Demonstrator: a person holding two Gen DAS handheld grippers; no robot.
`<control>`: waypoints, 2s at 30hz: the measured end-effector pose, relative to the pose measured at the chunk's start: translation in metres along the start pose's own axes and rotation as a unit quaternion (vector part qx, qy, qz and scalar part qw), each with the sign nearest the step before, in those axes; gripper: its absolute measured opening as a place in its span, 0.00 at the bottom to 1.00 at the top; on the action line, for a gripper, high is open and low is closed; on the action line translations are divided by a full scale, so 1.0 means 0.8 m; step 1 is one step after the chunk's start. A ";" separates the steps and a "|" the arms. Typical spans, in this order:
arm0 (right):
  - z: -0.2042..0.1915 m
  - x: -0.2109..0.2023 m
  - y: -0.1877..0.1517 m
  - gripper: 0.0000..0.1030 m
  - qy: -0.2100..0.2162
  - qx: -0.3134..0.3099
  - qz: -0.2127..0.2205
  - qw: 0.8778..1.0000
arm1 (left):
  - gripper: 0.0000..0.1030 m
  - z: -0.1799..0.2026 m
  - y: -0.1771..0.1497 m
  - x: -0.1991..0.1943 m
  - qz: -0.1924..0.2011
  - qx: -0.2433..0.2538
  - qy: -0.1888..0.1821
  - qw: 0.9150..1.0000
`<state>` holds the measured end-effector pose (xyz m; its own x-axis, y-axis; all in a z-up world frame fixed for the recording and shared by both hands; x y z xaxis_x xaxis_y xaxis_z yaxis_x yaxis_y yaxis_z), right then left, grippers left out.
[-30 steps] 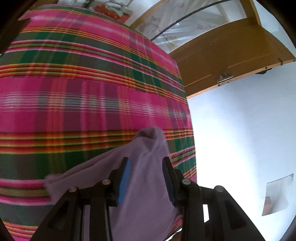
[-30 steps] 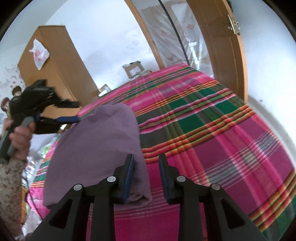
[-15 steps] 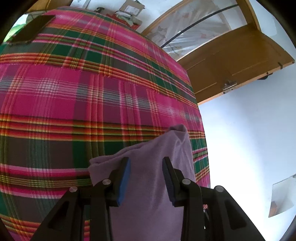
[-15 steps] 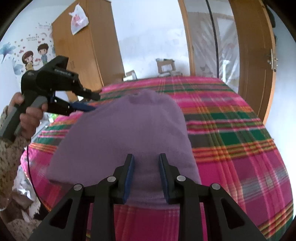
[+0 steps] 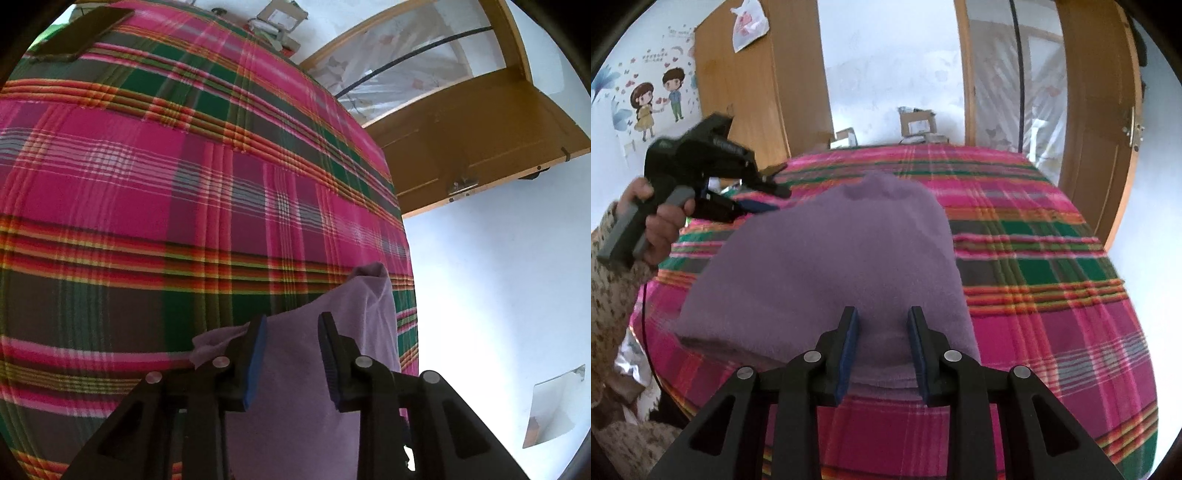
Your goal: Fold clothes
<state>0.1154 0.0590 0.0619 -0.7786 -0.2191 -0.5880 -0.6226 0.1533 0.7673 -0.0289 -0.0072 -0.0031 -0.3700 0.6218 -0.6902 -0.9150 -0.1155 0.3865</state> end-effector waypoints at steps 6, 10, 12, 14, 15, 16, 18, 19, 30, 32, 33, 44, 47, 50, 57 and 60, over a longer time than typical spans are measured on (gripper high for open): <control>-0.056 -0.013 0.017 0.28 0.068 -0.044 0.023 0.996 | 0.31 0.007 -0.013 -0.027 0.026 0.004 0.011 1.000; -0.102 0.004 0.002 0.28 0.103 -0.107 0.005 0.989 | 0.32 0.000 -0.030 -0.044 0.036 0.001 0.012 0.999; -0.118 0.018 -0.007 0.28 0.112 -0.137 -0.009 0.984 | 0.33 -0.006 -0.038 -0.048 0.037 -0.005 0.009 0.999; -0.121 0.030 -0.014 0.28 0.105 -0.147 -0.020 0.983 | 0.33 -0.012 -0.046 -0.050 0.035 -0.012 0.008 0.999; -0.123 0.035 -0.016 0.28 0.102 -0.152 -0.025 0.983 | 0.34 -0.015 -0.050 -0.051 0.034 -0.015 0.007 0.999; -0.124 0.039 -0.018 0.28 0.100 -0.155 -0.027 0.982 | 0.34 -0.017 -0.053 -0.052 0.033 -0.017 0.003 0.999; -0.122 0.044 -0.020 0.28 0.100 -0.155 -0.031 0.982 | 0.34 -0.025 -0.062 -0.056 0.034 -0.027 -0.003 0.999; -0.121 0.049 -0.021 0.28 0.098 -0.153 -0.037 0.983 | 0.34 -0.028 -0.067 -0.059 0.033 -0.030 -0.006 0.999; -0.130 0.052 0.010 0.28 0.111 -0.140 -0.024 0.984 | 0.34 -0.031 -0.086 -0.060 0.035 -0.040 -0.034 0.998; -0.134 0.063 0.021 0.28 0.099 -0.136 -0.019 0.986 | 0.34 -0.033 -0.088 -0.061 0.037 -0.043 -0.035 0.998; -0.136 0.070 0.026 0.28 0.095 -0.131 -0.019 0.987 | 0.34 -0.035 -0.089 -0.062 0.036 -0.045 -0.035 0.998; -0.154 0.140 0.042 0.29 0.074 -0.089 -0.095 0.989 | 0.36 -0.051 -0.094 -0.065 0.036 -0.056 -0.045 0.997; -0.158 0.147 0.040 0.30 0.068 -0.095 -0.100 0.988 | 0.36 -0.052 -0.095 -0.064 0.035 -0.055 -0.046 0.997; -0.160 0.148 0.034 0.31 0.062 -0.103 -0.099 0.988 | 0.36 -0.051 -0.095 -0.061 0.031 -0.051 -0.046 0.997; -0.159 0.146 0.028 0.31 0.052 -0.109 -0.082 0.989 | 0.36 -0.053 -0.101 -0.058 0.023 -0.056 -0.047 0.997; -0.155 0.142 0.029 0.31 0.062 -0.103 -0.085 0.989 | 0.36 -0.049 -0.105 -0.057 0.019 -0.053 -0.049 0.997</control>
<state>0.0219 -0.0820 0.0449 -0.6406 -0.3438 -0.6866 -0.7047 -0.0917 0.7035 0.0588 -0.0564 -0.0284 -0.3913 0.6875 -0.6117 -0.9148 -0.2184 0.3397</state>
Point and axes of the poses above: each gripper's, at about its wrist camera, not at the fingertips, and x roughly the way its jaws point, z to its right, y to its top, the point moved 5 cm from there along x, roughly the way its jaws point, and after that the axes turned 12 degrees about x, right-handed, at the moved point
